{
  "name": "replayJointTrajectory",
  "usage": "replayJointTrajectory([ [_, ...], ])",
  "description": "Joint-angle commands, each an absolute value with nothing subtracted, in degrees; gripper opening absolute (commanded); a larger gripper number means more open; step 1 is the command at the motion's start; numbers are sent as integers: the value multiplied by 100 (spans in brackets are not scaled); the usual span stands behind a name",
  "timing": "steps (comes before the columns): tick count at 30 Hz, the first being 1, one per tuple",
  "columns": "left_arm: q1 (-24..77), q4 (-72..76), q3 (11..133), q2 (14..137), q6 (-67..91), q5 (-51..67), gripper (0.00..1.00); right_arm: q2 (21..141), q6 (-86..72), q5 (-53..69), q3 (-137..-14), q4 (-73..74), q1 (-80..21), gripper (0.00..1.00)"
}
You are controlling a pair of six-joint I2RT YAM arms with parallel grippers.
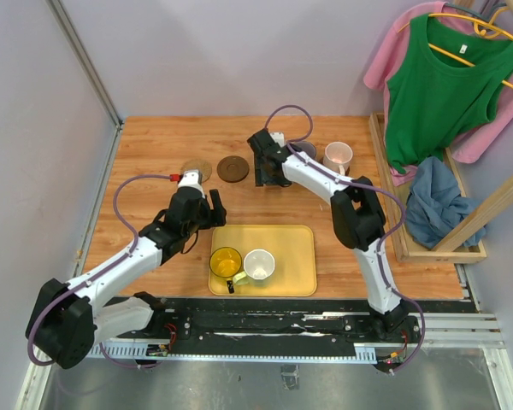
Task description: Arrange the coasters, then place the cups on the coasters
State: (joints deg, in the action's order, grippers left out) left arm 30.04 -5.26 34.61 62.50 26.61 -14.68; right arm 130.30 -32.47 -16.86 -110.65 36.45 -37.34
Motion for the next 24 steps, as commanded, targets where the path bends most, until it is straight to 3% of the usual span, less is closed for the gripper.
replayJointTrajectory([
  [1, 2958, -384, 3466, 6038, 2714, -1522, 79, 12318, -3100, -1683, -10737, 3414, -3966, 65],
  [8, 2960, -319, 3387, 5816, 2634, -1393, 85, 11427, -2814, -1508, -10129, 3234, -4137, 79],
  [10, 2962, -230, 3289, 5668, 2584, -1225, 91, 11033, -2760, -1520, -9851, 3125, -4140, 89],
  [11, 2962, -169, 3223, 5570, 2572, -1131, 96, 10835, -2731, -1551, -9702, 3043, -4140, 99],
  [12, 2964, -107, 3143, 5453, 2569, -1029, 99, 10642, -2701, -1587, -9515, 2952, -4135, 99],
  [24, 3149, -543, 2571, 4501, 3031, -654, 100, 8837, -2417, -2134, -7638, 2509, -4057, 98],
])
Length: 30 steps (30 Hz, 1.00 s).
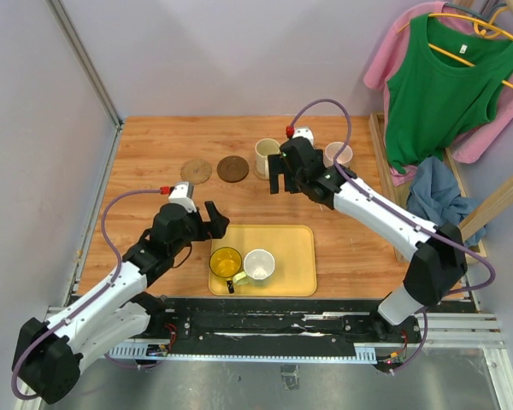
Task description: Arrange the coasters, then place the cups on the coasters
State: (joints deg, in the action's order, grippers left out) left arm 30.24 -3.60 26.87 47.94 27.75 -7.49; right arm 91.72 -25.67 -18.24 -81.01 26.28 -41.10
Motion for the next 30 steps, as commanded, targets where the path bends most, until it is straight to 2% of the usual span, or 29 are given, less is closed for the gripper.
replayJointTrajectory([
  [1, 3239, -616, 2560, 4403, 3092, -734, 100, 8730, -2417, -2140, -7539, 2474, -4040, 98],
  [17, 4217, -2516, 2753, 3419, 4248, -1295, 100, 7390, -2218, -1633, -6252, 2240, -3922, 99],
  [30, 4814, -3135, 3031, 3675, 4539, -1258, 88, 7139, -2358, -1651, -5797, 2296, -3927, 99],
])
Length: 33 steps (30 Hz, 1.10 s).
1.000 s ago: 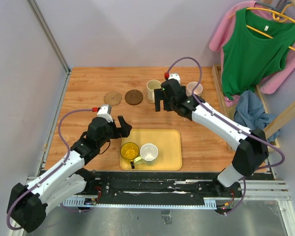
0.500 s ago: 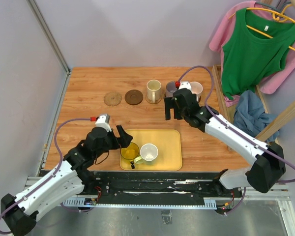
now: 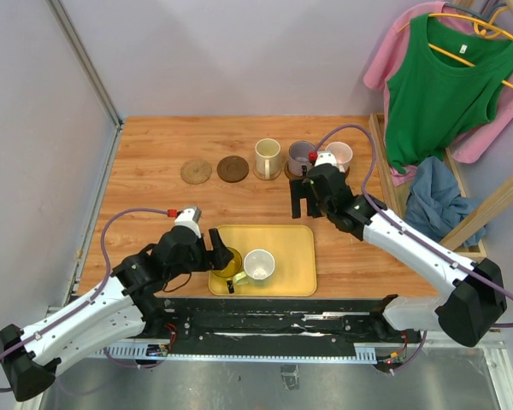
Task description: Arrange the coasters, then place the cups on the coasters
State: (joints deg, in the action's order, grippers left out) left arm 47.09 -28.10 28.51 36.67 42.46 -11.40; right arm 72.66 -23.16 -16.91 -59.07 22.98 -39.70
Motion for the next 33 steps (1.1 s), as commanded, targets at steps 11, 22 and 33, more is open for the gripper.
replayJointTrajectory([
  [11, 4939, -3467, 3129, 4128, 4930, -1734, 72, 7127, -2393, -1559, -5722, 2300, -3916, 99],
  [22, 4939, -3056, 3214, 4765, 4670, -2146, 13, 7222, -2418, -1479, -5727, 2285, -3921, 99],
  [33, 4939, -1769, 3428, 5265, 3632, -2954, 1, 7294, -2440, -1441, -5695, 2214, -3920, 100],
])
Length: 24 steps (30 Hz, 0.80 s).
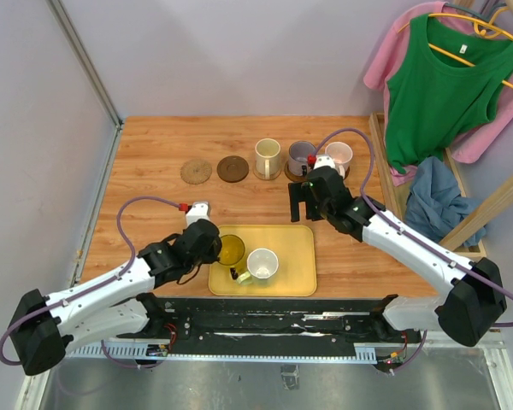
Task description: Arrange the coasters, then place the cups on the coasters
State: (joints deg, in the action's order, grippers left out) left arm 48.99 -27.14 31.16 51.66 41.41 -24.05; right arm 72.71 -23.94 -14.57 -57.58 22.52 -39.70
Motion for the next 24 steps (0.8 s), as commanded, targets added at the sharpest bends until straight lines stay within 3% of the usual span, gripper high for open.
replayJointTrajectory([
  [1, 4939, -1700, 3492, 5333, 3514, -3003, 2, 7296, -2431, -1441, -5695, 2212, -3920, 100],
  [8, 4939, -1096, 3752, 5787, 2656, -3132, 24, 7358, -2435, -1403, -5713, 2195, -3920, 100],
  [13, 4939, -990, 3977, 6009, 2395, -3222, 69, 7405, -2429, -1369, -5721, 2213, -3919, 100],
  [17, 4939, -1001, 3961, 5975, 2457, -3175, 81, 7381, -2426, -1383, -5698, 2215, -3921, 100],
  [20, 4937, -1141, 3945, 5899, 2562, -3095, 96, 7374, -2426, -1370, -5688, 2213, -3920, 100],
  [24, 4944, -1474, 3913, 5828, 2855, -2849, 100, 7413, -2438, -1365, -5690, 2209, -3920, 100],
])
